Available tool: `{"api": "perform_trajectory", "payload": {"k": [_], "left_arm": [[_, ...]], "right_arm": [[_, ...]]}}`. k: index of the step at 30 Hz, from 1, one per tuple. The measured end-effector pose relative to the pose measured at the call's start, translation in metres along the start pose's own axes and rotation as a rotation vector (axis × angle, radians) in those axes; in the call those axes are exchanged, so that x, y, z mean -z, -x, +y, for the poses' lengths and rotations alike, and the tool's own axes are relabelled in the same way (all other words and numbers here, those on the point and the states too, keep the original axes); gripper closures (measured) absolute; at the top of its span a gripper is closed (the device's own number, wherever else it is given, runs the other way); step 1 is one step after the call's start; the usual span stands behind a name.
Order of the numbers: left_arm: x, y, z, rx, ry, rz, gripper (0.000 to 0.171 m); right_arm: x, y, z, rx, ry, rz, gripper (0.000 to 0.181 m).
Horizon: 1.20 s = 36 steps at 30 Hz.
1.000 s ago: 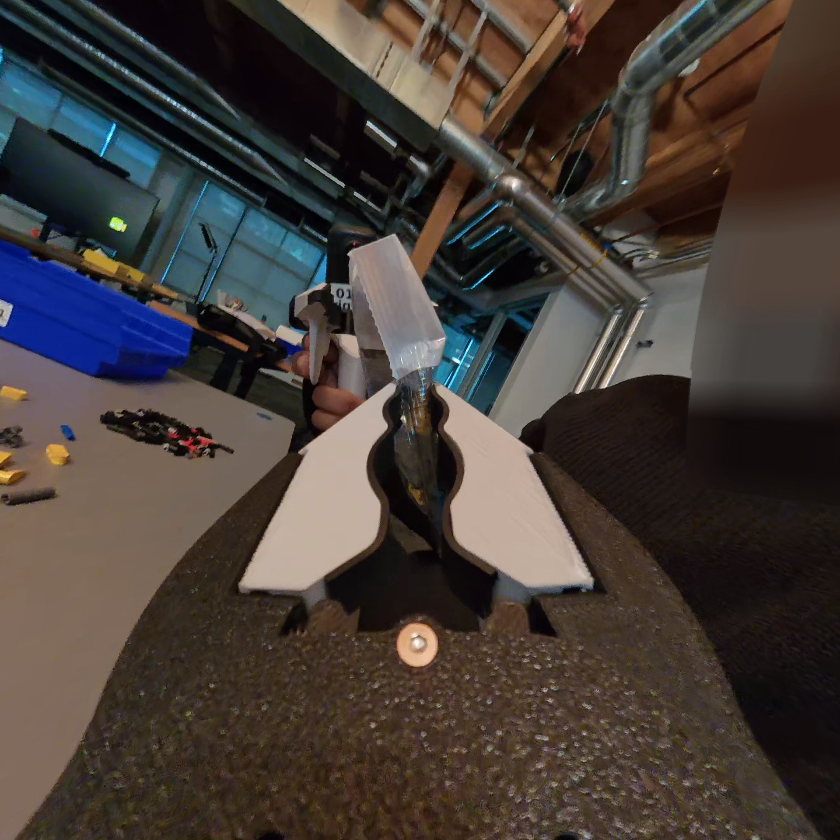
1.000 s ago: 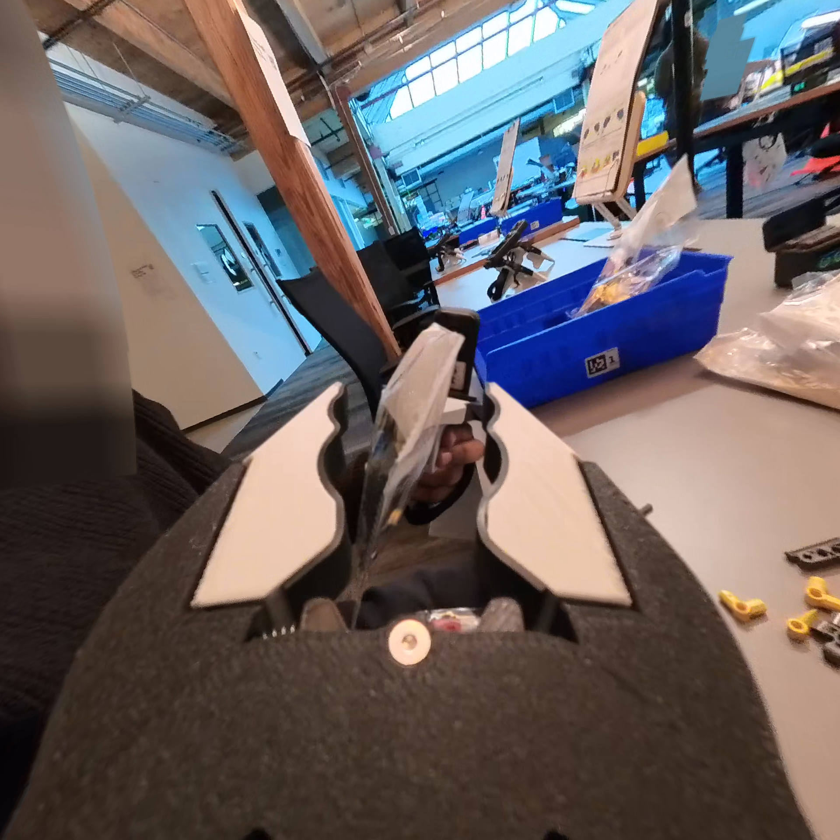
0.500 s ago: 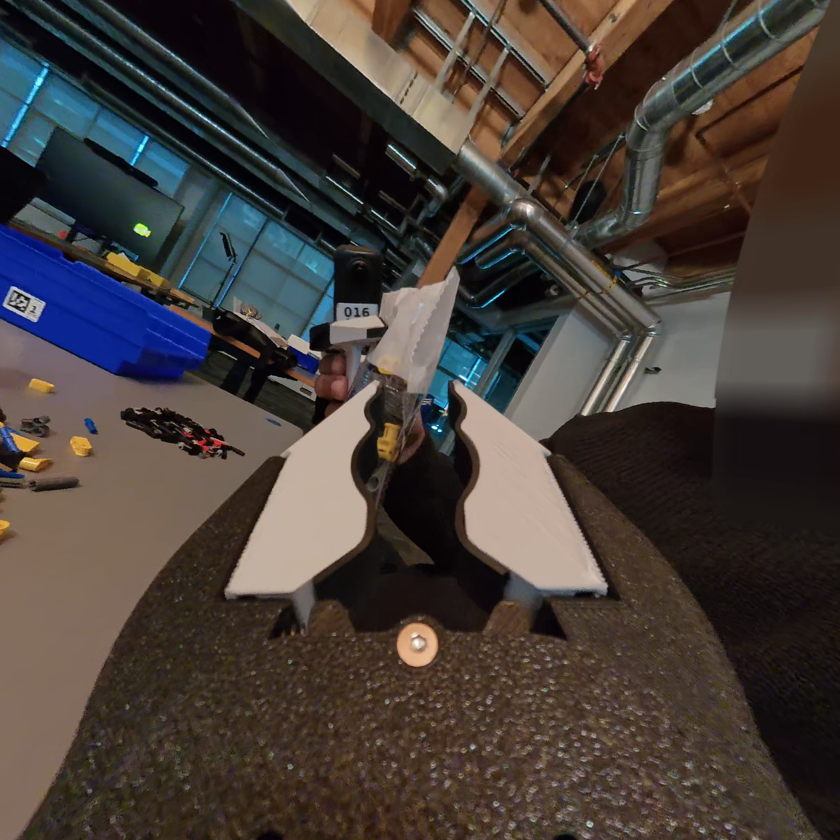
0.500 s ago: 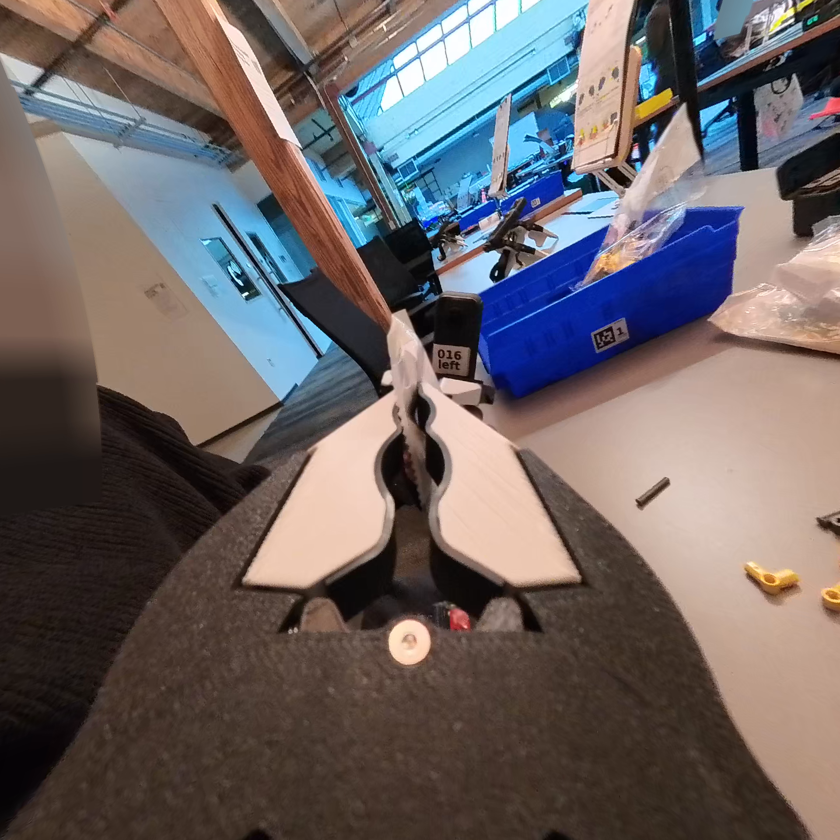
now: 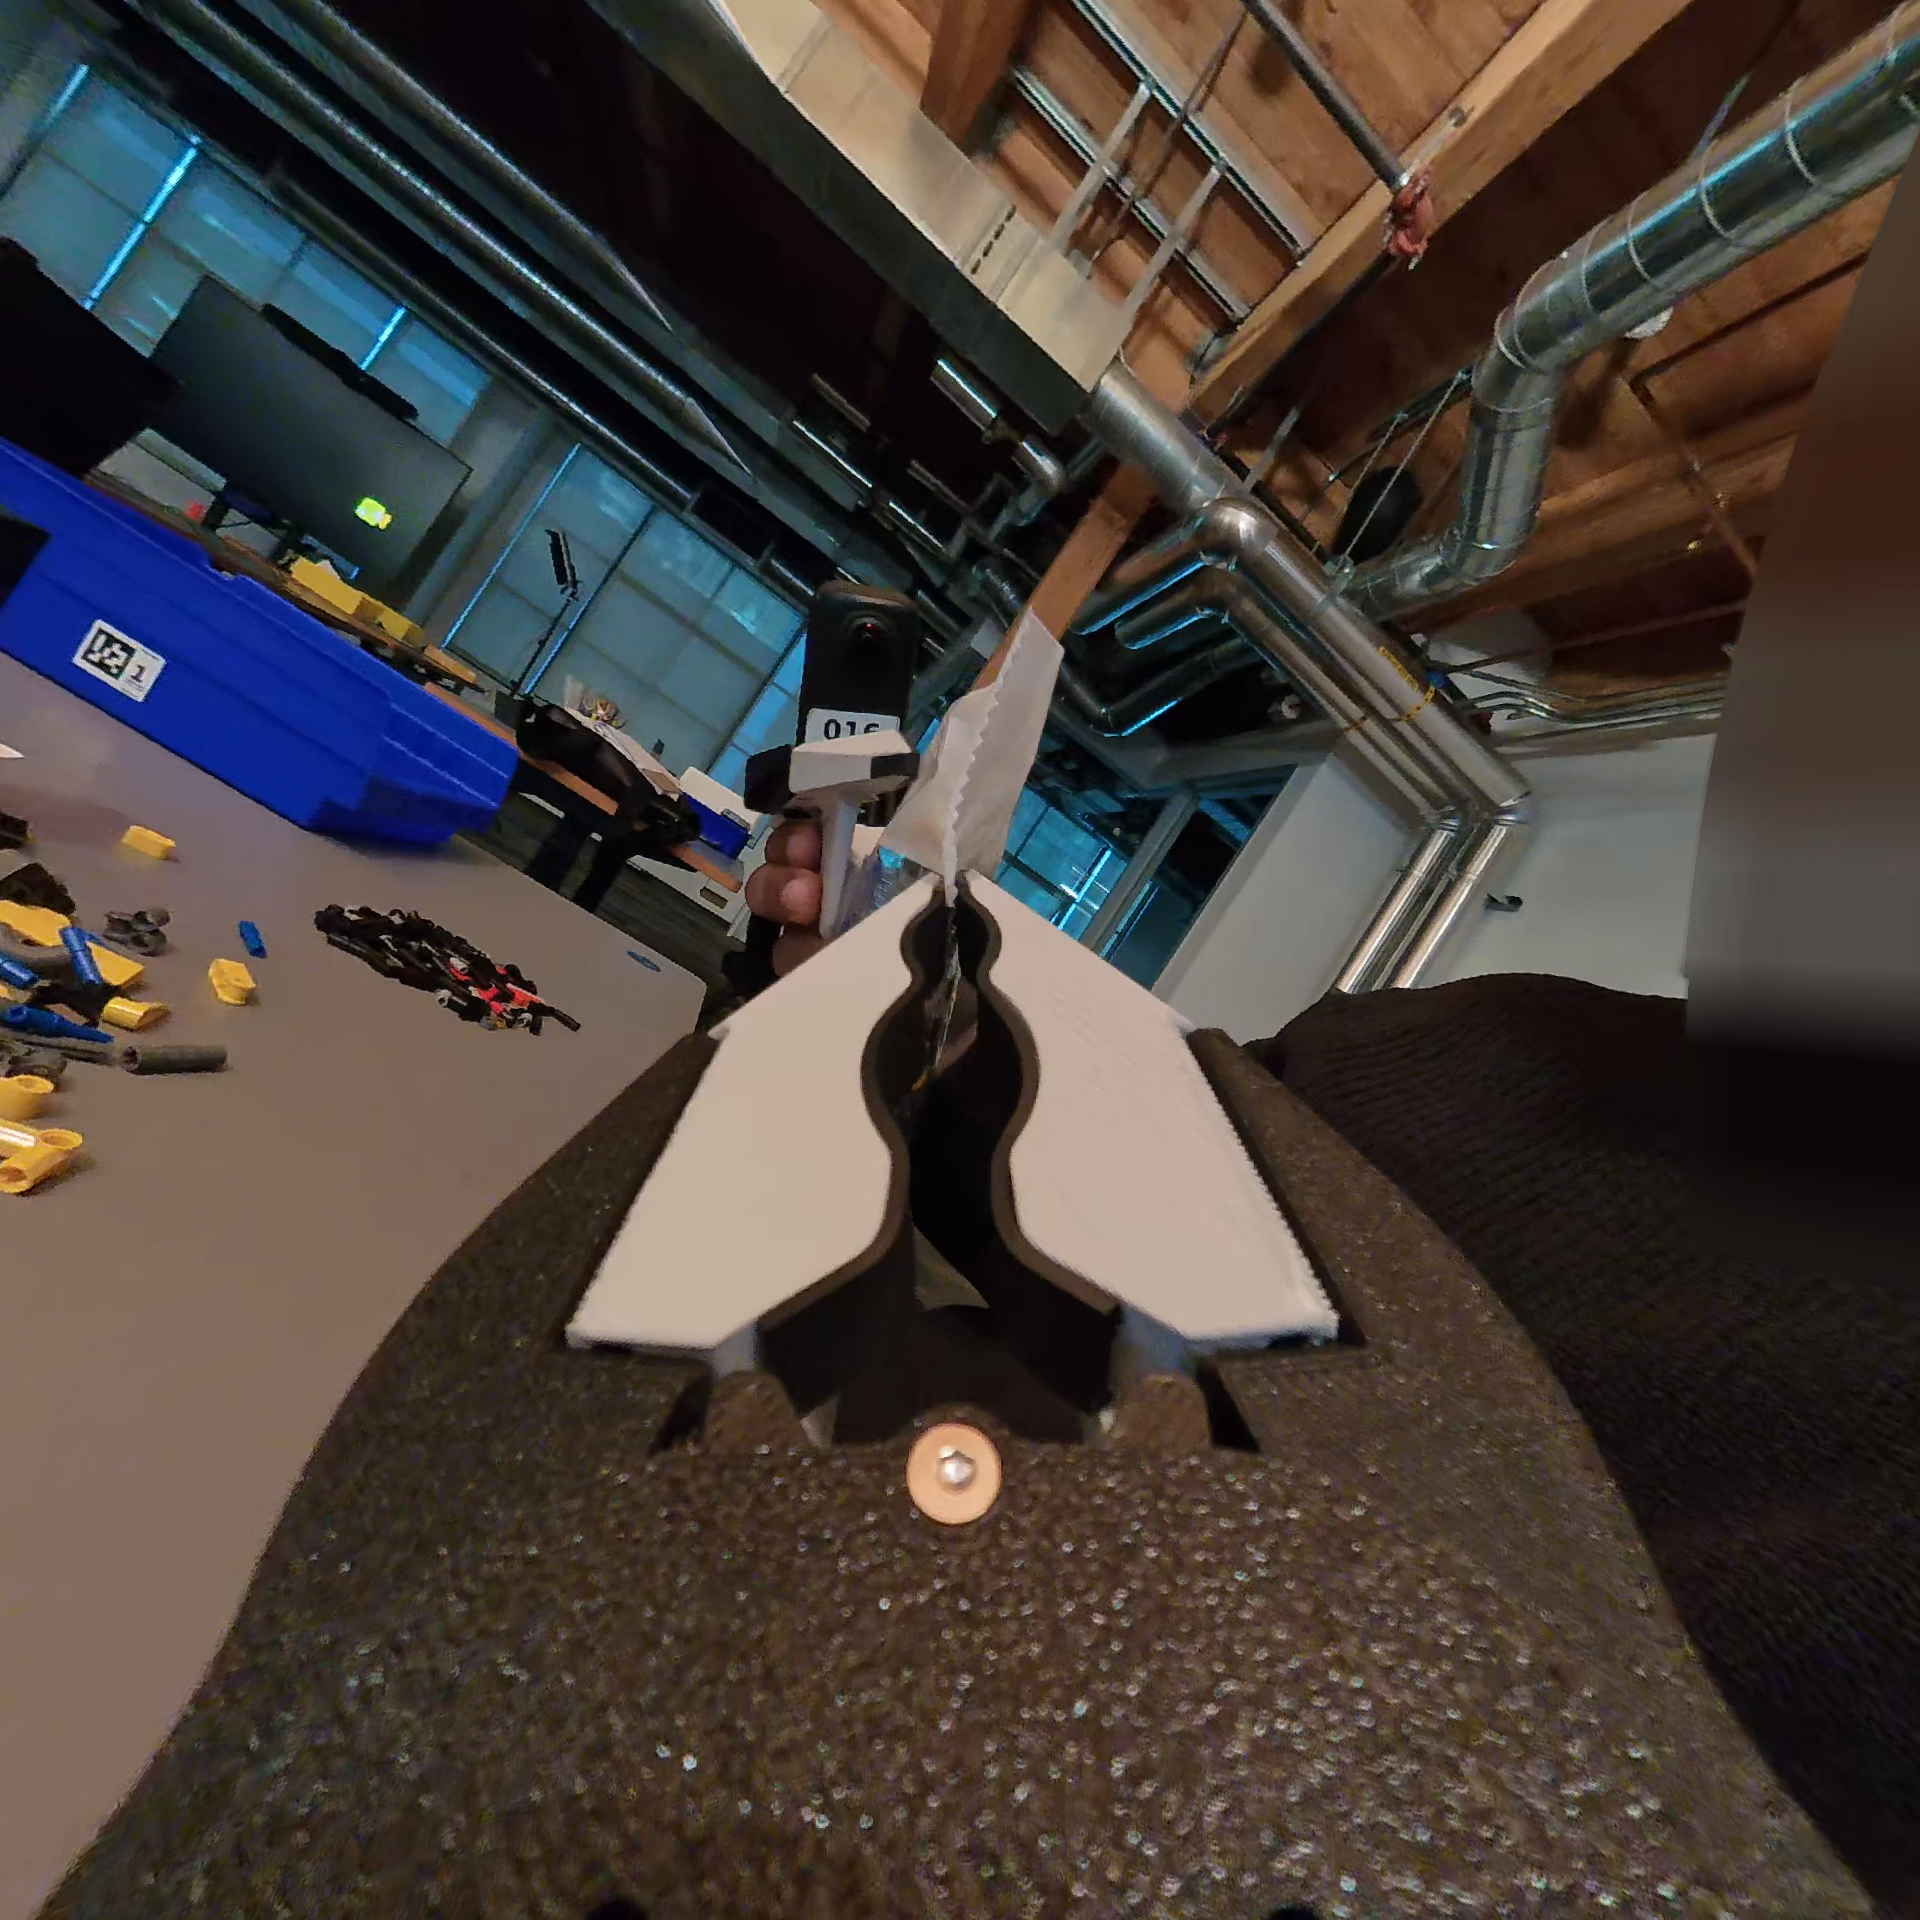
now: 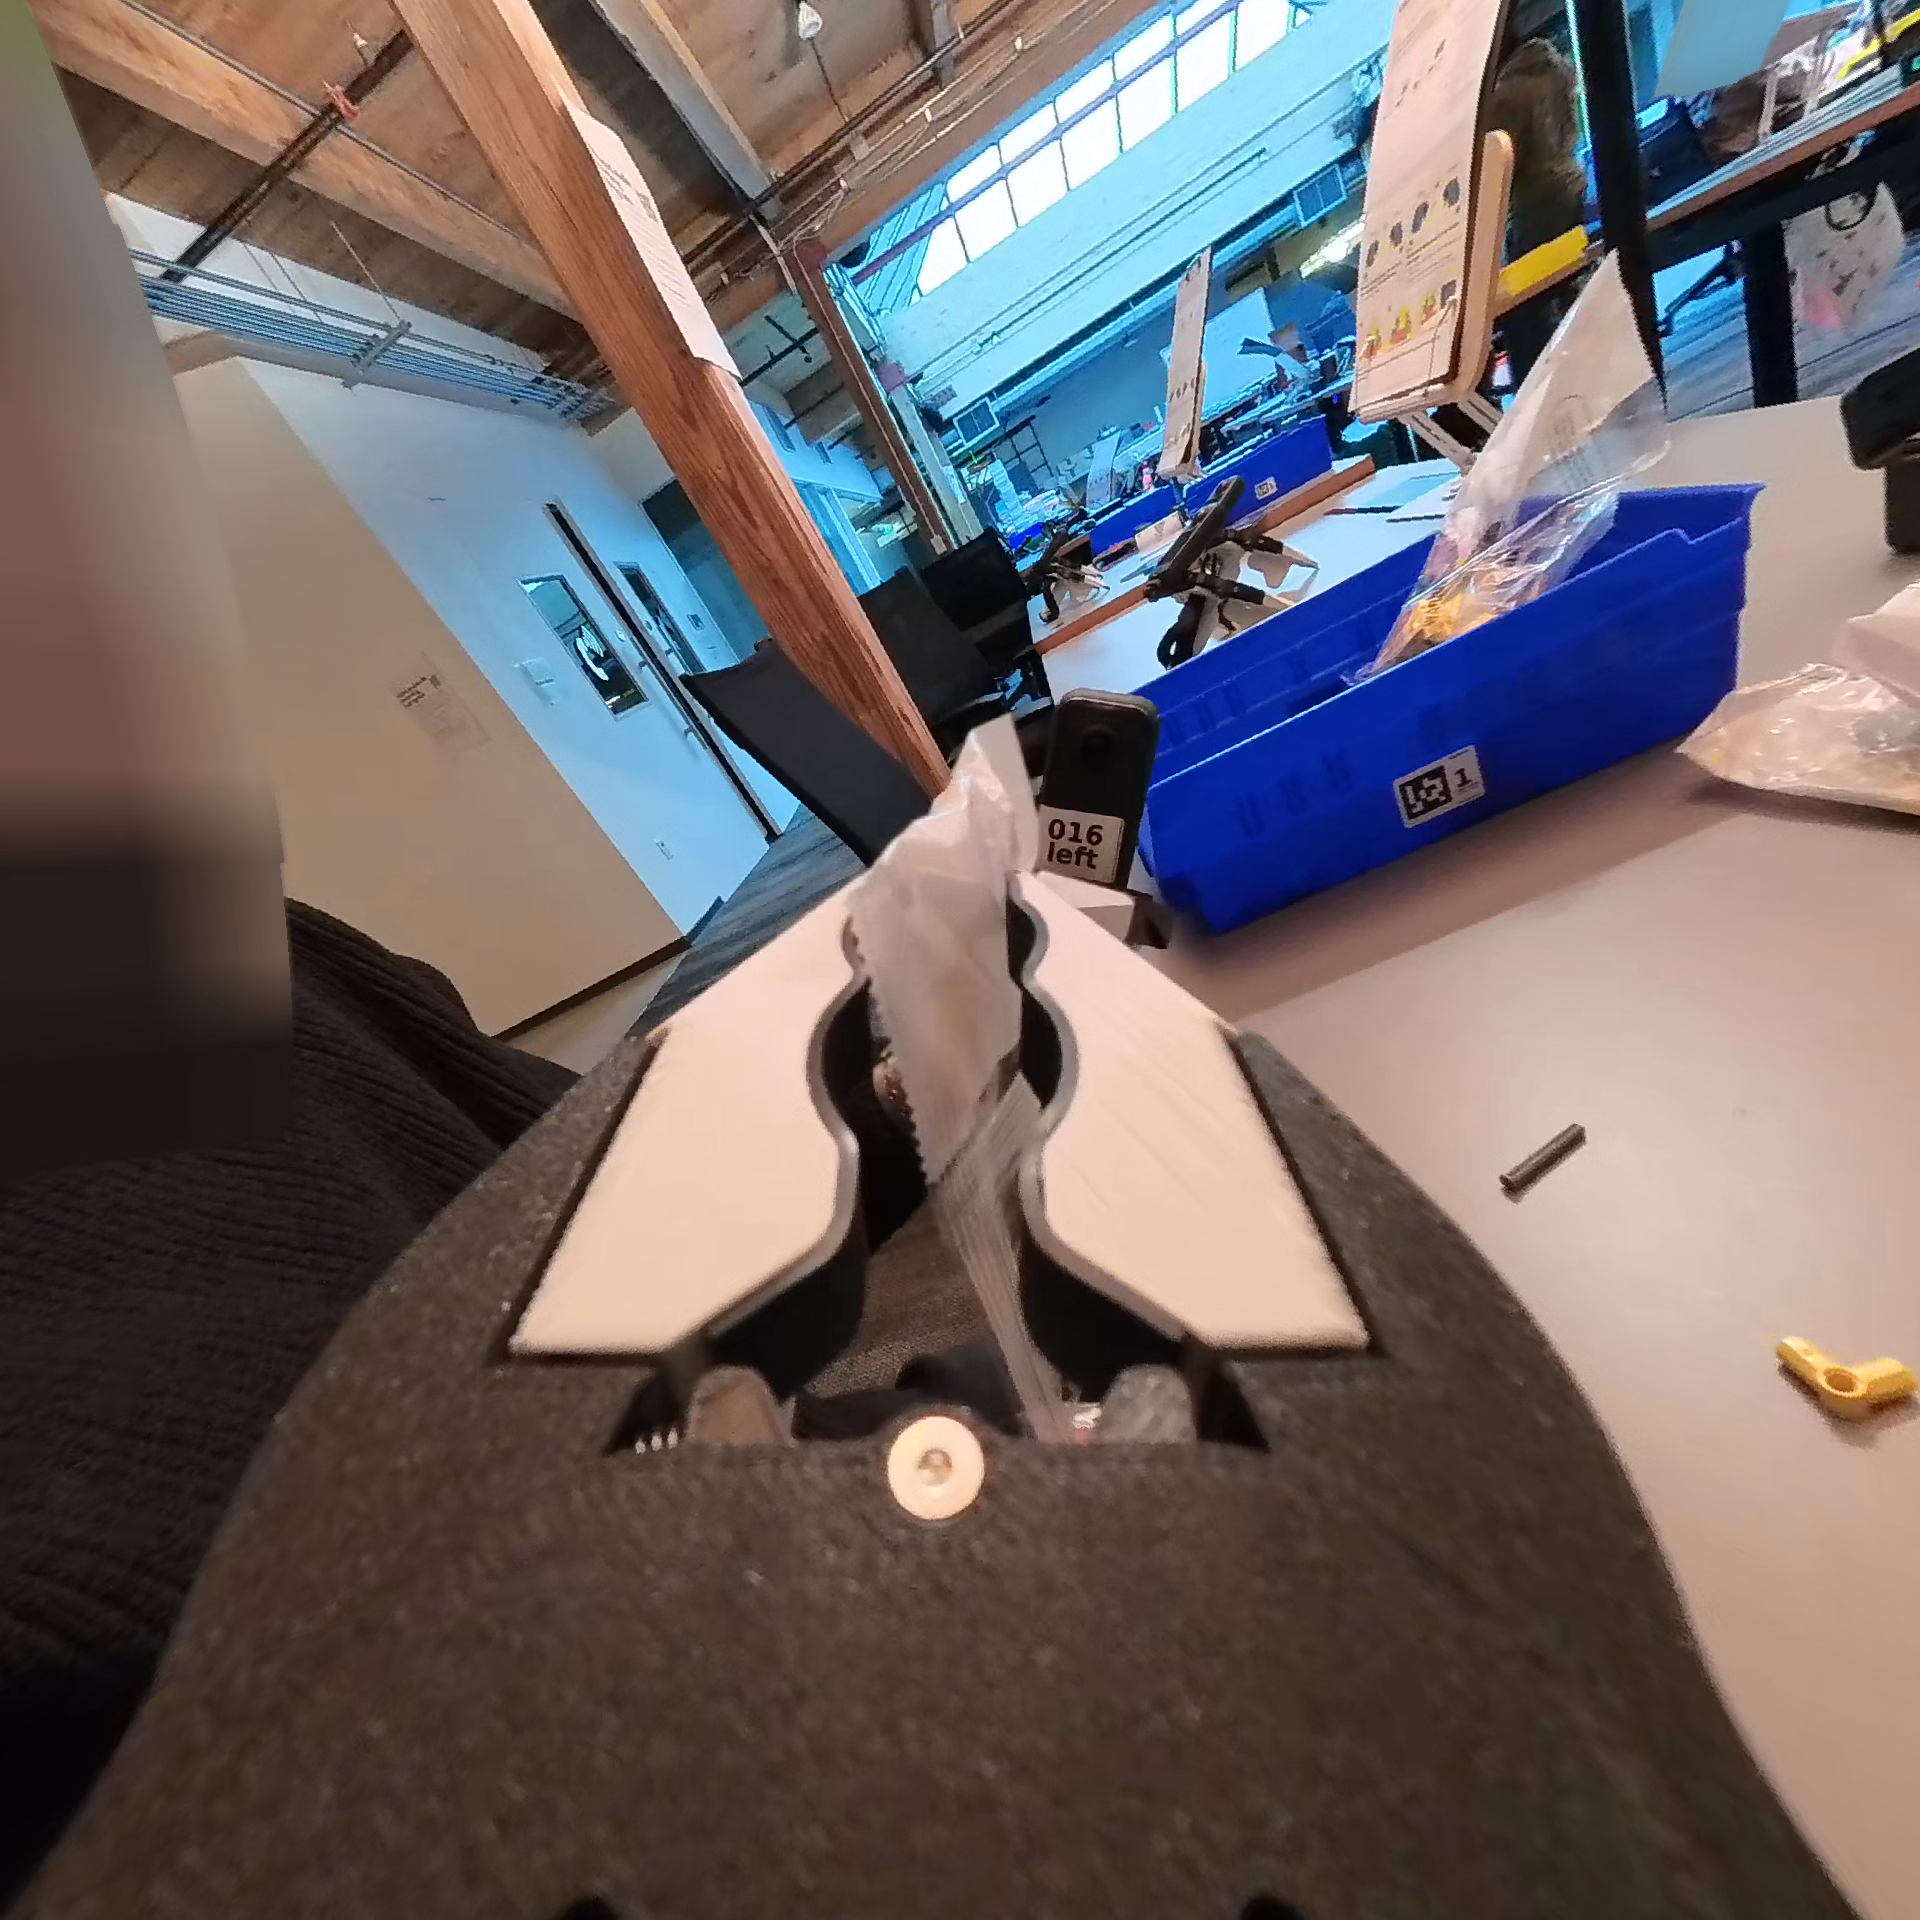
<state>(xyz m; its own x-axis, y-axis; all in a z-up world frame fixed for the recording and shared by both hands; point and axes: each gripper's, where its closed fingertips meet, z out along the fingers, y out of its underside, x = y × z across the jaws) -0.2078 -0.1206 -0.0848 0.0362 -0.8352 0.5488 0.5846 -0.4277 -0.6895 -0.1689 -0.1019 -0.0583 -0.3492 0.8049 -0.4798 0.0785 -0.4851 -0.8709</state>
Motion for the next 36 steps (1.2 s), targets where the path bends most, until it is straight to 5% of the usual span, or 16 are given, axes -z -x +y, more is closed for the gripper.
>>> {"api": "perform_trajectory", "payload": {"k": [4, 7, 22, 36], "left_arm": [[-0.001, 0.0, 0.003, 0.004, 0.014, -0.001, 0.171], [-0.001, 0.001, 0.004, 0.012, 0.015, 0.004, 0.171], [-0.001, -0.006, -0.001, 0.01, -0.034, 0.047, 0.163], [-0.002, 0.011, 0.009, -0.033, 0.014, -0.06, 0.146]], "right_arm": [[0.0, -0.003, 0.002, 0.0, 0.012, 0.014, 0.162], [0.002, -0.007, 0.005, 0.02, 0.036, 0.047, 0.181], [0.004, -0.013, 0.001, -0.139, -0.014, 0.028, 0.181], [-0.007, -0.013, 0.015, -0.206, 0.041, 0.021, 0.181]]}}
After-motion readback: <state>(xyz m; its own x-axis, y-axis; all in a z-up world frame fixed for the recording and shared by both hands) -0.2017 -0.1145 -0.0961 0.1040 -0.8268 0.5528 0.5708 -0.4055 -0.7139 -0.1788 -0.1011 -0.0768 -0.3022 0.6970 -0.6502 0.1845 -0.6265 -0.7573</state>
